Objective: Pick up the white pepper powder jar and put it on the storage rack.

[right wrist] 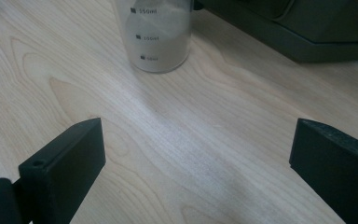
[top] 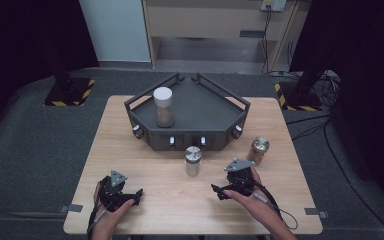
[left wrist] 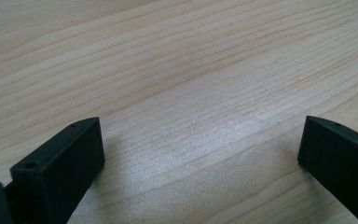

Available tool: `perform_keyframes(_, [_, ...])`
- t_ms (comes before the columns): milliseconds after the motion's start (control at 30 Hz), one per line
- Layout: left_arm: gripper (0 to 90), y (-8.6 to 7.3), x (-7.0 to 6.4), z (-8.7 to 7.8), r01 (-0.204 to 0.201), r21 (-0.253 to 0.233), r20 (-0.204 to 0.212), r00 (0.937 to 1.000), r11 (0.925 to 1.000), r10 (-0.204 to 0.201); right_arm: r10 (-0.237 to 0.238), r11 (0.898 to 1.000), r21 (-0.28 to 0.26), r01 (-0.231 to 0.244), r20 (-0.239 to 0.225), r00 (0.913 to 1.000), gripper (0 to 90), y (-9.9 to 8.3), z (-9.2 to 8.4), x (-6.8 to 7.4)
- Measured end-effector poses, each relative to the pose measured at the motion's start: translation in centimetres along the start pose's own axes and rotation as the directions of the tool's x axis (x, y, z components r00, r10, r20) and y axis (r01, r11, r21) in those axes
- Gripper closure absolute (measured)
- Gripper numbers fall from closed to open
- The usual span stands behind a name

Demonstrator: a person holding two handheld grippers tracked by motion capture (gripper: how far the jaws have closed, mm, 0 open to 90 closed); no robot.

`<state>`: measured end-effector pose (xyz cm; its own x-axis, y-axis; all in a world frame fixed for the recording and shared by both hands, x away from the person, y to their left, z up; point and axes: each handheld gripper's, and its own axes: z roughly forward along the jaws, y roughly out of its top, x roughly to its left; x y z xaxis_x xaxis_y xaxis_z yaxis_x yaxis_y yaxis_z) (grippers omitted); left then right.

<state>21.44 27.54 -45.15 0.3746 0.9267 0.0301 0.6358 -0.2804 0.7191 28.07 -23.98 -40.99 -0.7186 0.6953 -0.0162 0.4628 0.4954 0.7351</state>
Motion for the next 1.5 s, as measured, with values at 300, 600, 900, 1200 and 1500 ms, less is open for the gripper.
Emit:
perform_keyframes(300, [0.0, 0.0, 0.0, 0.0, 0.0, 0.0, 0.0, 1.0, 1.0, 0.0, -0.006, 1.0, 0.006, 0.006, -0.002, 1.0, 4.8, 2.0, -0.4, 0.1])
perform_keyframes(600, [0.0, 0.0, 0.0, 0.0, 0.0, 0.0, 0.0, 1.0, 1.0, 0.0, -0.003, 1.0, -0.004, 0.003, -0.03, 0.9995, 5.2, 3.5, -0.1, 0.5])
perform_keyframes(900, [0.0, 0.0, 0.0, 0.0, -0.001, 0.0, 0.001, 1.0, 1.0, 0.001, -0.008, 1.0, 0.006, 0.009, -0.061, 0.9981, 5.1, 4.3, 1.6, 0.9])
perform_keyframes(1200, [0.0, 0.1, 0.0, 0.1, -0.002, 0.001, 0.0, 1.0, 1.0, 0.002, -0.013, 1.0, -0.017, 0.012, -0.073, 0.9972, 4.9, 4.2, 3.4, 1.1])
perform_keyframes(1500, [0.0, 0.1, 0.0, 0.1, -0.002, 0.001, 0.0, 1.0, 1.0, 0.002, 0.016, 1.0, -0.016, -0.017, -0.078, 0.9969, 5.0, 4.9, 4.5, 0.8])
